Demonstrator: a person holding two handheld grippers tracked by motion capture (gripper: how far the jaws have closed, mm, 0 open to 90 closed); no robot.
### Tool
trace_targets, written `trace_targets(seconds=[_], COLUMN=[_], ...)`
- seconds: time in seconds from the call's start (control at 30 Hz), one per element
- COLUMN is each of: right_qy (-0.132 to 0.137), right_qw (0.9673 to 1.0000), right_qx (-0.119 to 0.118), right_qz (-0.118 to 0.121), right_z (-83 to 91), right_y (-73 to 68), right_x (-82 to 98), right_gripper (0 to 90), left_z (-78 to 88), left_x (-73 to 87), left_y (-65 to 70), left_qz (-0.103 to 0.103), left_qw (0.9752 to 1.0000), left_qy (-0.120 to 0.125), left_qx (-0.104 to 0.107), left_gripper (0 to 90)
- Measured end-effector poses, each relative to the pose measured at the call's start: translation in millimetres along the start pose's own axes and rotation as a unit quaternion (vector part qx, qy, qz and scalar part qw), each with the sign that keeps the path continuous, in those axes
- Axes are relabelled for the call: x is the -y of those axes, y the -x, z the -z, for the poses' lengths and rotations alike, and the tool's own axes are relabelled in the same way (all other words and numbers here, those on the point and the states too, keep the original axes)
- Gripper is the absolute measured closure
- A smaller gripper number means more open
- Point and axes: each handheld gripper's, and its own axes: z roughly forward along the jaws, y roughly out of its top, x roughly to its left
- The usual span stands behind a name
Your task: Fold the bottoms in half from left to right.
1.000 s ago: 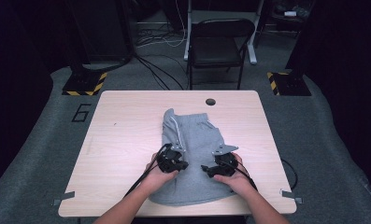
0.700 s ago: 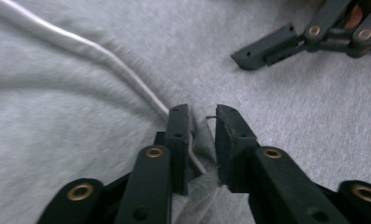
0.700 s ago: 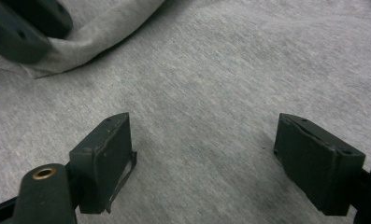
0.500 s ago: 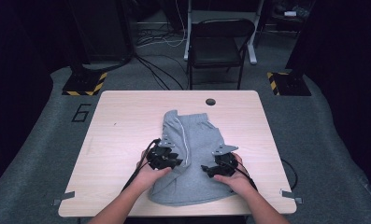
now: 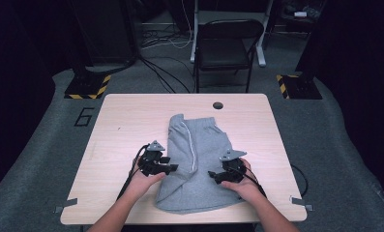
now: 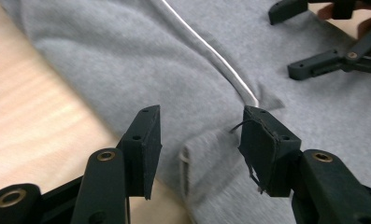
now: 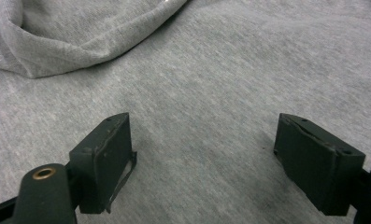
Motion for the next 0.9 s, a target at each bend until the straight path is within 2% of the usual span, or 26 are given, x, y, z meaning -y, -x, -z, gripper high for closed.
trace_targets(seconds=[0.03, 0.07, 0.1, 0.13, 0.2, 0.3, 0.37, 0.43, 0.53, 0.6, 0.63, 0.73, 0.9], right_qy=[0.0, 0.0, 0.001, 0.0, 0.0, 0.0, 0.0, 0.0, 0.0, 0.0, 0.002, 0.002, 0.001], right_qw=[1.0, 1.0, 1.0, 1.0, 1.0, 1.0, 1.0, 1.0, 1.0, 1.0, 1.0, 1.0, 1.0], right_qx=[0.0, 0.0, 0.0, 0.0, 0.0, 0.0, 0.0, 0.0, 0.0, 0.0, 0.001, 0.001, 0.002], right_qz=[0.0, 0.0, 0.0, 0.0, 0.0, 0.0, 0.0, 0.0, 0.0, 0.0, 0.0, 0.001, 0.0], right_z=[0.0, 0.0, -0.1, 0.0, 0.0, 0.0, 0.0, 0.0, 0.0, 0.0, -0.1, -0.1, 0.1], right_y=[0.0, 0.0, 0.0, 0.0, 0.0, 0.0, 0.0, 0.0, 0.0, -0.1, -0.1, 0.0, -0.8], right_x=[0.0, 0.0, 0.0, 0.0, 0.0, 0.0, 0.0, 0.0, 0.0, 0.0, 0.1, 0.1, 0.1], right_gripper=[18.7, 18.7, 18.7, 18.7, 18.8, 18.8, 18.8, 18.7, 18.7, 18.7, 18.8, 18.8, 19.4], left_z=[0.0, 0.0, 0.0, 0.6, 3.0, 7.8, 9.0, 11.3, 10.2, 8.5, 8.2, 9.4, 22.1], left_x=[0.0, 1.1, 1.6, 2.1, 2.7, 2.0, 1.7, 0.5, 1.6, 2.7, 3.4, 4.9, 7.9], left_y=[0.0, 2.2, 4.0, 6.5, 10.2, 20.2, 23.6, 41.4, 57.7, 64.6, 68.6, 72.2, 70.5], left_qz=[0.0, 0.002, -0.001, -0.01, -0.015, -0.02, -0.024, -0.043, -0.051, -0.058, -0.064, -0.062, -0.062], left_qw=[1.0, 0.9999, 0.9999, 0.9999, 0.9998, 0.9993, 0.999, 0.9972, 0.9951, 0.9938, 0.9937, 0.994, 0.9952], left_qy=[0.0, 0.001, -0.002, -0.004, -0.005, 0.0, 0.002, 0.005, -0.002, -0.006, -0.011, -0.01, 0.0], left_qx=[0.0, 0.014, 0.012, 0.008, 0.015, 0.032, 0.037, 0.061, 0.085, 0.094, 0.091, 0.09, 0.075], left_gripper=[50.8, 50.8, 57.8, 69.9, 80.2, 83.6, 83.8, 83.8, 82.6, 77.4, 74.6, 69.5, 55.6])
